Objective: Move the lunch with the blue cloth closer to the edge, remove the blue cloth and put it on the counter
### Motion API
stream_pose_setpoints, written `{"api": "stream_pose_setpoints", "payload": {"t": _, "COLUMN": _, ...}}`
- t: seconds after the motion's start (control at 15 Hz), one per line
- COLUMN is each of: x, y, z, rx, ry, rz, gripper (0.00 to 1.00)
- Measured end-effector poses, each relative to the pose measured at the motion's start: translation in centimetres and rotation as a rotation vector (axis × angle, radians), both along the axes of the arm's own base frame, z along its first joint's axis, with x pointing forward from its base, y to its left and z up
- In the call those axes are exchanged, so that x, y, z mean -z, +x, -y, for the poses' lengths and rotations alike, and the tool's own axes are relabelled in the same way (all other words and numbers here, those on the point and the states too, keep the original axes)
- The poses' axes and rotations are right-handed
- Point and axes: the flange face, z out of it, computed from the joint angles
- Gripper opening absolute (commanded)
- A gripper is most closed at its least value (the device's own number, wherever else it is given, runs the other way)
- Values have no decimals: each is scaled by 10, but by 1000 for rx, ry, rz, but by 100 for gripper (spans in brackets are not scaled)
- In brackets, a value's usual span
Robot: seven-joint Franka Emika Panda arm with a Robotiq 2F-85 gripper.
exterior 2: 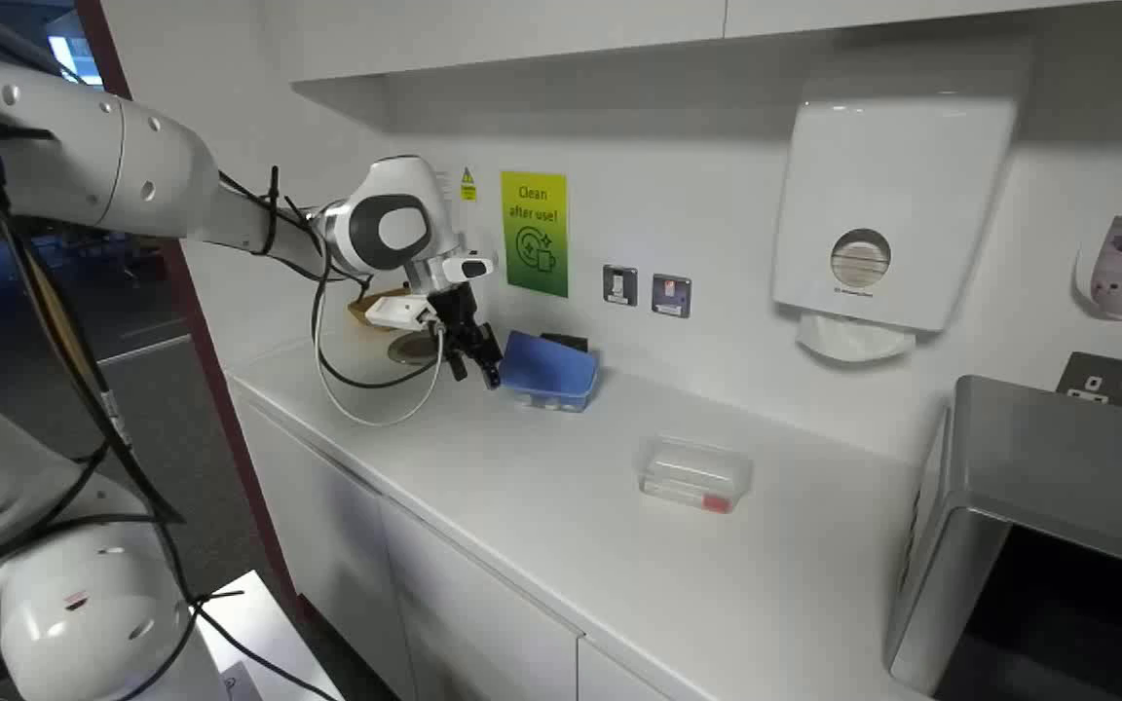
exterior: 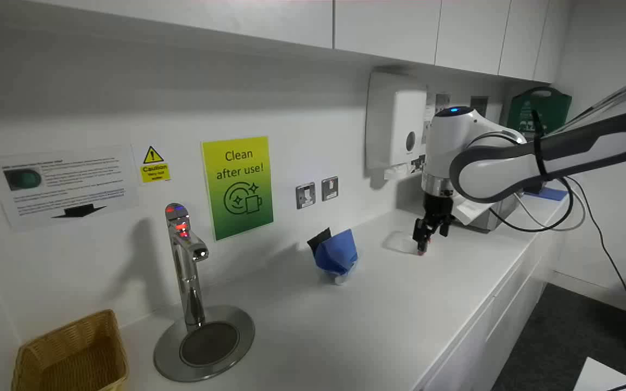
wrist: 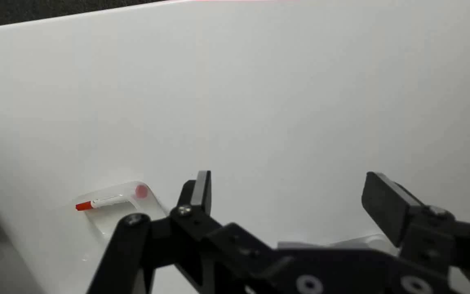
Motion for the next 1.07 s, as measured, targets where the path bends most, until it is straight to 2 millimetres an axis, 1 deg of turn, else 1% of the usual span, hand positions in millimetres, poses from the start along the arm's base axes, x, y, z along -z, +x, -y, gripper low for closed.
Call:
{"api": "stream_pose_setpoints", "payload": {"t": 0.53, "x": 1, "y": 0, "z": 0, "rx": -1, "ry": 0, "rz": -1, "gripper": 100}}
{"api": "stream_pose_setpoints", "payload": {"t": 0.6, "x": 1, "y": 0, "z": 0, "rx": 19, "ry": 3, "rz": 1, "gripper": 100}}
{"api": "stream_pose_setpoints", "payload": {"t": 0.8, "x": 8, "y": 4, "z": 0, "rx": 189, "ry": 14, "rz": 24, "gripper": 100}}
{"api": "stream_pose_setpoints", "payload": {"t": 1.07, "x": 27, "y": 22, "z": 4, "rx": 419, "ry": 27, "rz": 39, "gripper": 100}}
